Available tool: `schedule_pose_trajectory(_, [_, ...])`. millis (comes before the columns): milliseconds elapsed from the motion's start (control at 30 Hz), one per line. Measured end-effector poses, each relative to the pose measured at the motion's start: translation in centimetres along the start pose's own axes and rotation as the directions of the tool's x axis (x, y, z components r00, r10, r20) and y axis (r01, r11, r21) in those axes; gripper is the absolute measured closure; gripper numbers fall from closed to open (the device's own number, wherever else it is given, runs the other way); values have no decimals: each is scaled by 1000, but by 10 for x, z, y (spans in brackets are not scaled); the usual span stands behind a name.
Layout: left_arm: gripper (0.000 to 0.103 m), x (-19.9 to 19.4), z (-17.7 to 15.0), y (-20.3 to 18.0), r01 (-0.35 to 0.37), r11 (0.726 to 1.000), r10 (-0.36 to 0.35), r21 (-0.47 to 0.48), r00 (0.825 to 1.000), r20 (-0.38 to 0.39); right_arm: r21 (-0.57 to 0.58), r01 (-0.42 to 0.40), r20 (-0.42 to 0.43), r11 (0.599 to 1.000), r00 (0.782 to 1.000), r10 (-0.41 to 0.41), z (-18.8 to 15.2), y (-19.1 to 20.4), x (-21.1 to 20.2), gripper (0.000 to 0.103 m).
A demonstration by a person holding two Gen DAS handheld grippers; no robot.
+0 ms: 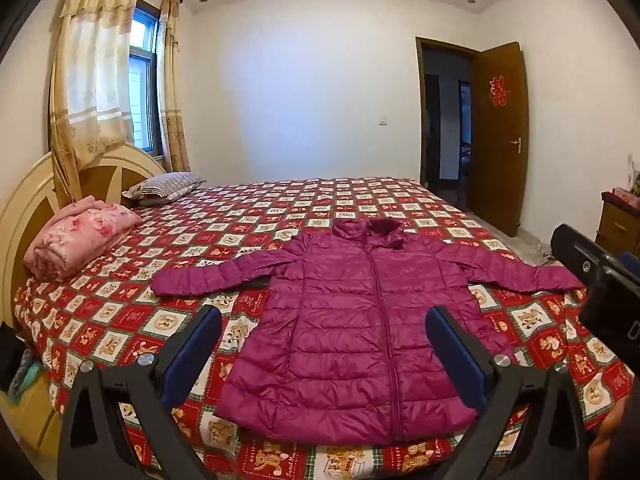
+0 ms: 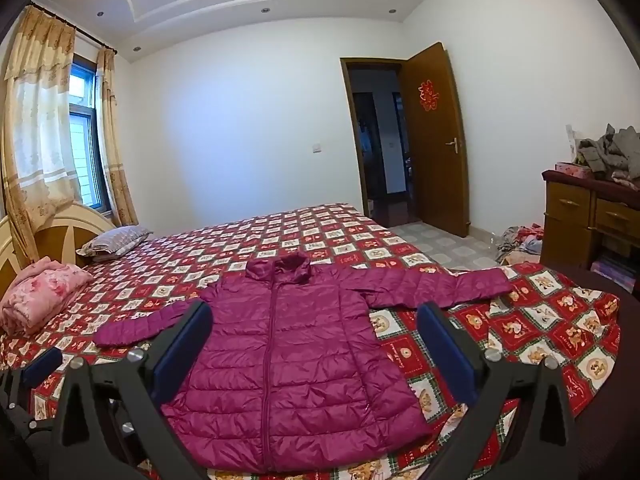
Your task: Fold large clothes
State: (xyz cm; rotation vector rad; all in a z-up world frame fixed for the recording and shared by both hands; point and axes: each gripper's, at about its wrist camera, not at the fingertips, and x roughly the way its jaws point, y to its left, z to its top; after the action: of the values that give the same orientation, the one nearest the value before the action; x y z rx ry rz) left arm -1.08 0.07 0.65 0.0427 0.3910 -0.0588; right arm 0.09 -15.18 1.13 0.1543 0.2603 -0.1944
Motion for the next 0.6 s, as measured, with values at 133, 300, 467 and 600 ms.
schedule_pose_trajectory(133, [1, -5, 2, 0, -16, 1000, 16, 1, 1000, 26, 3, 4, 7, 1000, 1000, -4, 0, 1, 0, 0])
schedule_pose_trajectory(300, [1, -3, 2, -2, -16, 1000, 16, 9, 1000, 17, 2, 0, 2, 1000, 1000, 0, 1, -2, -1, 0])
schedule_pose_trajectory(467, [1, -3, 2, -2, -12, 1000, 12, 5, 1000, 14, 2, 1, 1, 1000, 1000, -1, 1, -2, -3, 0])
schedule_pose_trajectory(600, [1, -4, 1, -1, -10, 1000, 10, 6, 1000, 16, 3, 2, 4, 1000, 1000, -2, 2, 0, -3, 0])
